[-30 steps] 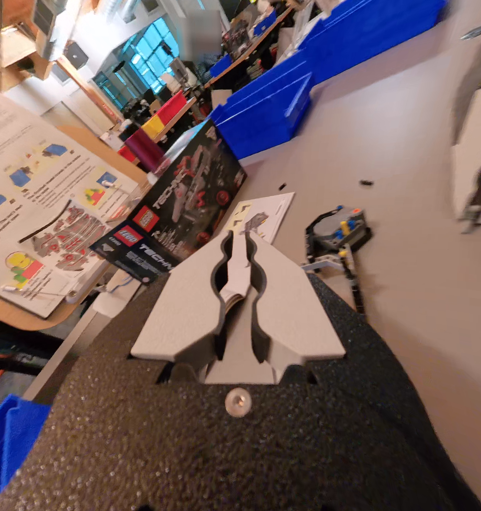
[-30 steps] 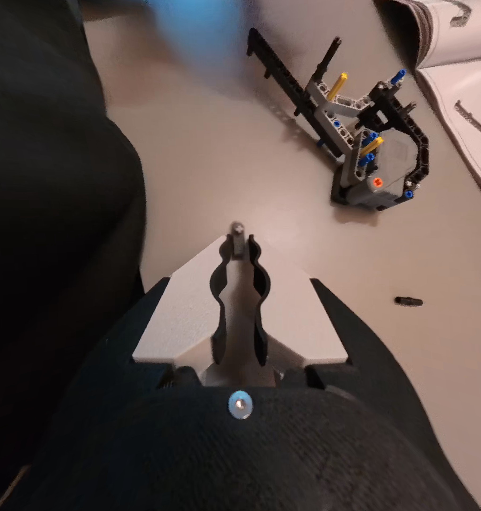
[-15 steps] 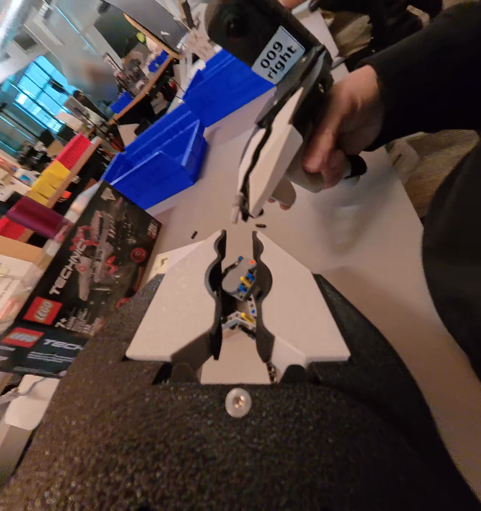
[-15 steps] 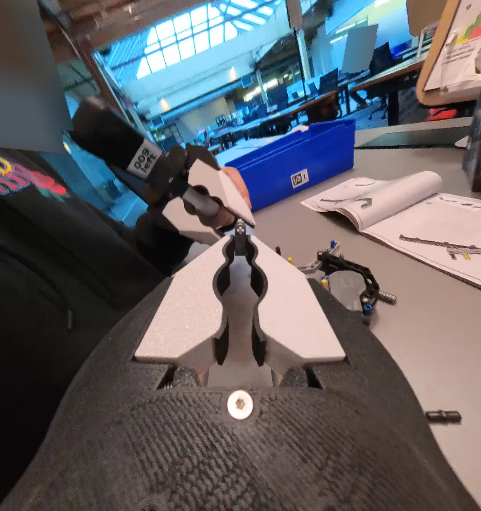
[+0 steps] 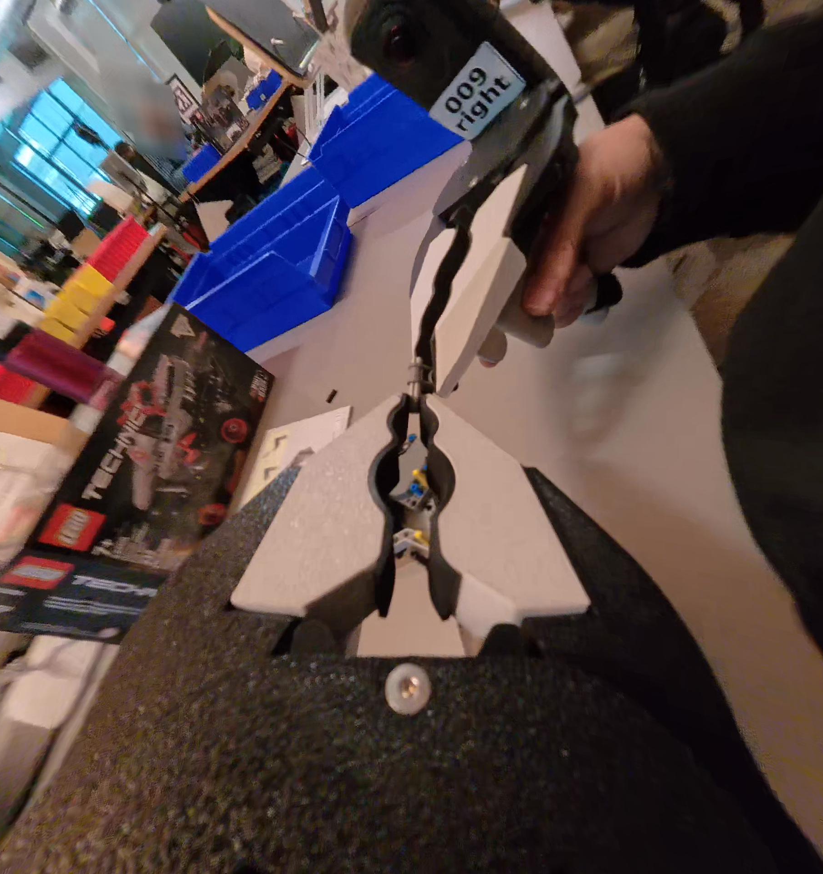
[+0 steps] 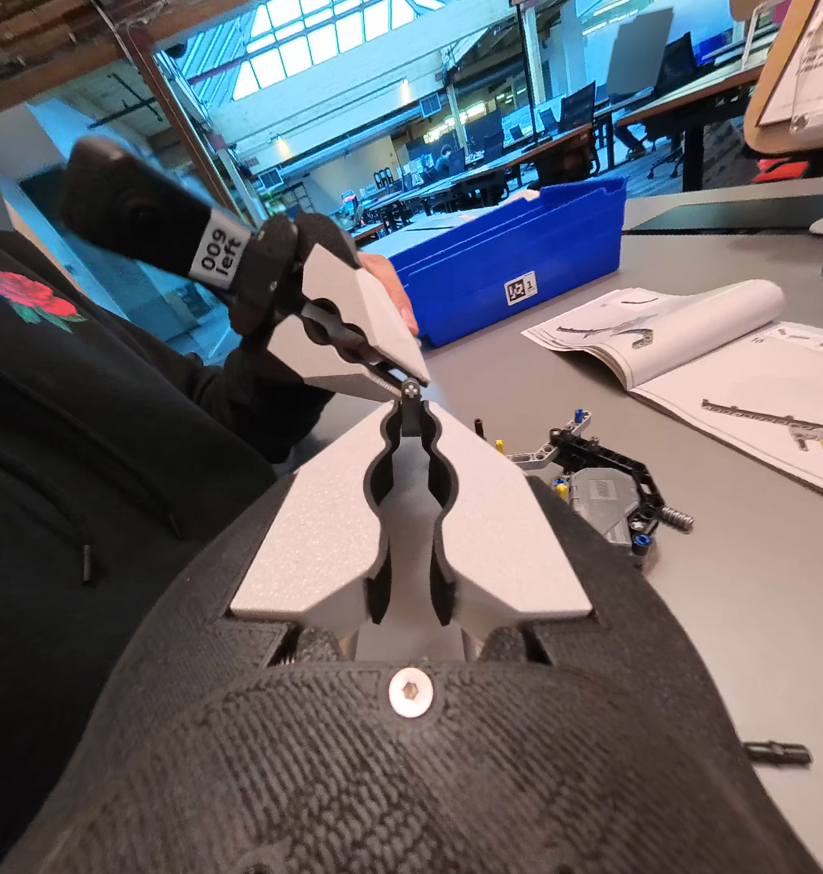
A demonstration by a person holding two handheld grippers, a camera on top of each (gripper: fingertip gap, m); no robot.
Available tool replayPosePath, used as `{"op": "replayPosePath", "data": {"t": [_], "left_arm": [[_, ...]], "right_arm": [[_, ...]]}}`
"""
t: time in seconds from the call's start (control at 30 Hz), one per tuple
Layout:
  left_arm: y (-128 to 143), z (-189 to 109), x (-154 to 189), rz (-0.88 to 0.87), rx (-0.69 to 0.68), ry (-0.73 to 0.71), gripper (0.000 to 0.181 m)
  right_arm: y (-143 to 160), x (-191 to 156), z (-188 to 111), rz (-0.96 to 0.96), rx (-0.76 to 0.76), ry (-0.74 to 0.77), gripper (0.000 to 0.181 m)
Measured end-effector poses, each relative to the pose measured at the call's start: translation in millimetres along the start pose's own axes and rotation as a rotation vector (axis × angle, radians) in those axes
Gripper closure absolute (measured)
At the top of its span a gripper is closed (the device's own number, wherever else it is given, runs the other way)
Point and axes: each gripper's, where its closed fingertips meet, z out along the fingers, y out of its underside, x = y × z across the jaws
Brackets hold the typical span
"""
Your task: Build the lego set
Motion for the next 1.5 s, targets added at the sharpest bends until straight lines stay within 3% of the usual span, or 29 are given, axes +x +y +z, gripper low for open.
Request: {"op": "replayPosePath", "data": {"t": [0.17, 0.53, 0.73, 0.8, 0.93, 1.03, 1.2, 1.37, 1.5], "left_arm": [[0, 5, 6, -0.203, 0.031, 0.093, 0.18], [-7, 5, 3, -0.332, 0.099, 0.151, 0.18], [2, 11, -4, -0.183, 0.008, 0.031, 0.18], [5, 15, -10, -0.237, -0.018, -0.016, 0.18], [2, 16, -24, -0.531, 0.047, -0.066, 0.18], [-4, 17, -24, -0.635, 0.09, -0.042, 0.18], [-5, 16, -25, -0.756, 0.116, -0.014, 0.18], [1, 19, -18, -0.757, 0.053, 0.01, 0.18], [0, 24, -13, -0.73, 0.02, 0.0, 0.18]], "right_arm": [[1, 1, -6, -0.129, -0.045, 0.047, 0.174], [-6, -1, -11, -0.131, -0.003, 0.031, 0.174], [-7, 6, -12, -0.135, -0.017, 0.083, 0.173], [-14, 16, -15, -0.225, -0.002, 0.199, 0.165], [-25, 24, -16, -0.496, -0.053, 0.388, 0.147], [-29, 30, -17, -0.647, -0.087, 0.504, 0.153], [-36, 29, -15, -0.785, -0.083, 0.549, 0.165], [-27, 37, -15, -0.965, -0.226, 0.59, 0.159], [-19, 40, -12, -1.084, -0.309, 0.605, 0.164]]}}
